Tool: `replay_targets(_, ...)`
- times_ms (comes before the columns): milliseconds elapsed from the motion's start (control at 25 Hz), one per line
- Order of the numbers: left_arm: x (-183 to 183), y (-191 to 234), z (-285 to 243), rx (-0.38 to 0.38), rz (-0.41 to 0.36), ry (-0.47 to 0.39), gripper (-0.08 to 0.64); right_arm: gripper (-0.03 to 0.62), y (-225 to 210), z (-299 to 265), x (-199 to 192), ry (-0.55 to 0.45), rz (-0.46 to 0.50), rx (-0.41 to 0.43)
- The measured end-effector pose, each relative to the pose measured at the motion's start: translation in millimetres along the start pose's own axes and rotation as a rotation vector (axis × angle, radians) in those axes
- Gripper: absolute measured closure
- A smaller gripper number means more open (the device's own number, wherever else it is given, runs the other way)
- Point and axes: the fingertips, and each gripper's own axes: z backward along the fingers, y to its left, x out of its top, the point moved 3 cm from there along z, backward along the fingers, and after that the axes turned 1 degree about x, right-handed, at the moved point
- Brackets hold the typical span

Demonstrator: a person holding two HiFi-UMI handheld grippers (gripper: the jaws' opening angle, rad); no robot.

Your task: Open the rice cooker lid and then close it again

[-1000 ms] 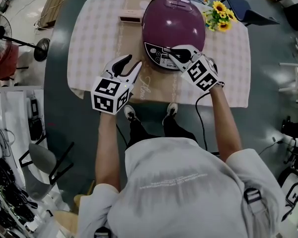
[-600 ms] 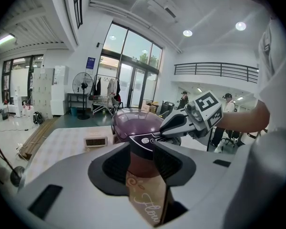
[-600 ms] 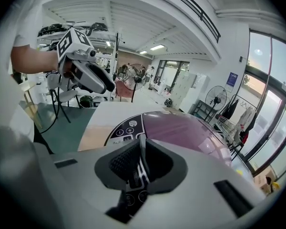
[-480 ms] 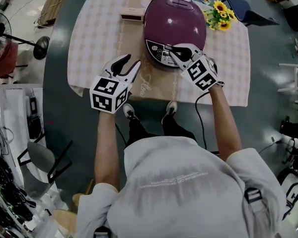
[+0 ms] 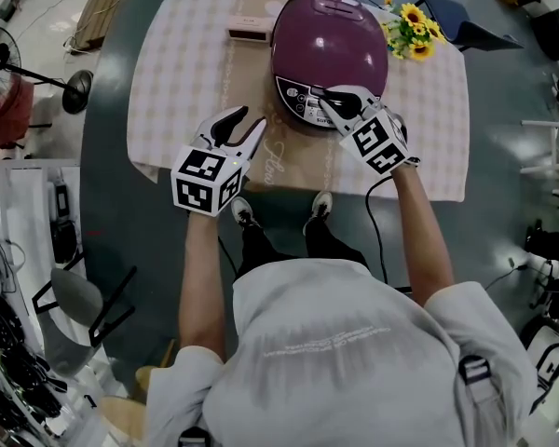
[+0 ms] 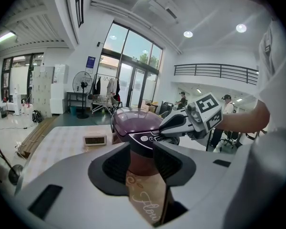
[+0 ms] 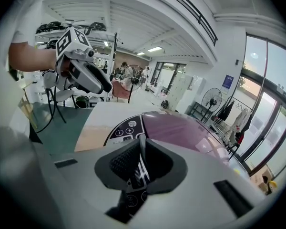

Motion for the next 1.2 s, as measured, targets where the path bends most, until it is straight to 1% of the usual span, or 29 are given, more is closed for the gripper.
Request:
replay_targets(280, 0.7, 2.6, -0.5, -0.002, 0.002, -0.003, 0.399, 0.540, -1.0, -0.9, 1.3, -0.003, -0.001, -0.007)
replay_targets(360, 1.8, 3.6, 0.8, -0.001, 0.001, -0.004, 0.399, 0.538, -0.6, -0.6, 2.5, -0.003, 0.026, -0.014)
replay_targets(480, 4.4, 5.5, 3.6, -0.001, -0.005, -0.005, 0.399, 0.540, 3.3, -1.0, -0.9, -0.010, 0.100, -0.055)
replay_targets(520, 5.4, 6.6, 4.3, 0.000, -0.009, -0.005, 0.399, 0.542, 3.7, -0.9, -1.9, -0.015, 0.101, -0.062)
replay_targets(600, 7.6, 9.2, 5.2, 0.003, -0.015, -0.007, 0.399, 0.541, 2.3, -1.4, -3.2, -0.021, 0.077, -0.054)
replay_targets(800, 10.4, 10.8, 5.7, -0.002, -0.019, -0.012, 0.399, 0.541, 0.0, -4.6, -3.1, 0.006, 0.030, 0.011)
replay_targets(1040, 19.9, 10.9, 2.9, -0.022, -0.039, -0.019, 0.399, 0.532, -5.2, -5.2, 1.2, 0.008, -0.008, 0.033)
replay_targets(1120, 25.4, 12.5, 2.3, -0.022, -0.054, -0.023, 0.399, 0.525, -6.8, -5.8, 0.6, -0.004, -0.045, 0.039)
replay_targets(1200, 30.7, 13.6, 1.7, -0.023, -0.072, -0.026, 0.399, 0.525, -10.6, -5.6, -1.8, -0.017, -0.105, 0.032)
